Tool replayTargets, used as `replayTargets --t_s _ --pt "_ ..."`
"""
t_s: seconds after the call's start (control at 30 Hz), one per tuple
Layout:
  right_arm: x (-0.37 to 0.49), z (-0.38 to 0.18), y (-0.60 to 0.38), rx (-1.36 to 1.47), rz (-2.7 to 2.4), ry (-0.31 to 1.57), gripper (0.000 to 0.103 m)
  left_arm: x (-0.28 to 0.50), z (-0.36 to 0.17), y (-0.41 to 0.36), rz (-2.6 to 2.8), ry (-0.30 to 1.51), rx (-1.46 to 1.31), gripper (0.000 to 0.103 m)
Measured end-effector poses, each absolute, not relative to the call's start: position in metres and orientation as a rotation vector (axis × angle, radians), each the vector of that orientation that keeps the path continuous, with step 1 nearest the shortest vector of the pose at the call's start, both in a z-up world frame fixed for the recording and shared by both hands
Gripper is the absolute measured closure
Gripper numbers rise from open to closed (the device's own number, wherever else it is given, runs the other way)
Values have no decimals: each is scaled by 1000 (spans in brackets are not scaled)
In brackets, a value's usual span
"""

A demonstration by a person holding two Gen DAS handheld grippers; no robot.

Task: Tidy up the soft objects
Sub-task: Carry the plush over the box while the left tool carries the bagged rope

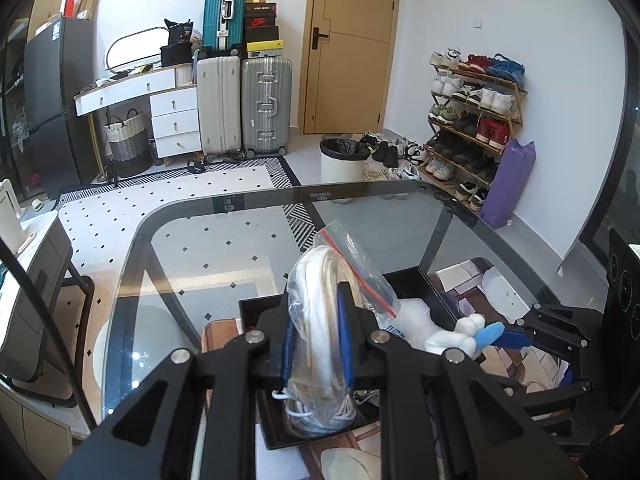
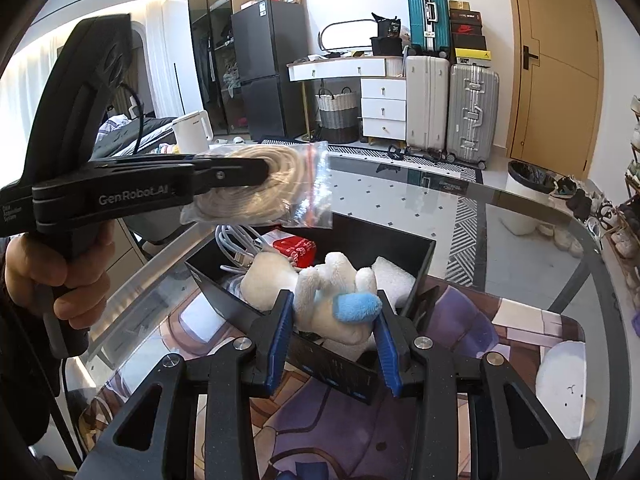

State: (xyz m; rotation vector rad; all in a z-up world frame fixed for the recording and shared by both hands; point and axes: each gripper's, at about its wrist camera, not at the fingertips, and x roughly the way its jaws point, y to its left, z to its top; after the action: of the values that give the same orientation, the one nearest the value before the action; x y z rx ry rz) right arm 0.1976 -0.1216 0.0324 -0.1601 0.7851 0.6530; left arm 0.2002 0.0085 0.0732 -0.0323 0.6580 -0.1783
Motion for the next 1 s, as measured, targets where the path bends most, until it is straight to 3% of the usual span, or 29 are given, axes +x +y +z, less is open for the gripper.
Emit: replayTargets --t_s 1.0 --pt "227 10 -110 -170 677 839 64 226 41 -7 -215 736 5 87"
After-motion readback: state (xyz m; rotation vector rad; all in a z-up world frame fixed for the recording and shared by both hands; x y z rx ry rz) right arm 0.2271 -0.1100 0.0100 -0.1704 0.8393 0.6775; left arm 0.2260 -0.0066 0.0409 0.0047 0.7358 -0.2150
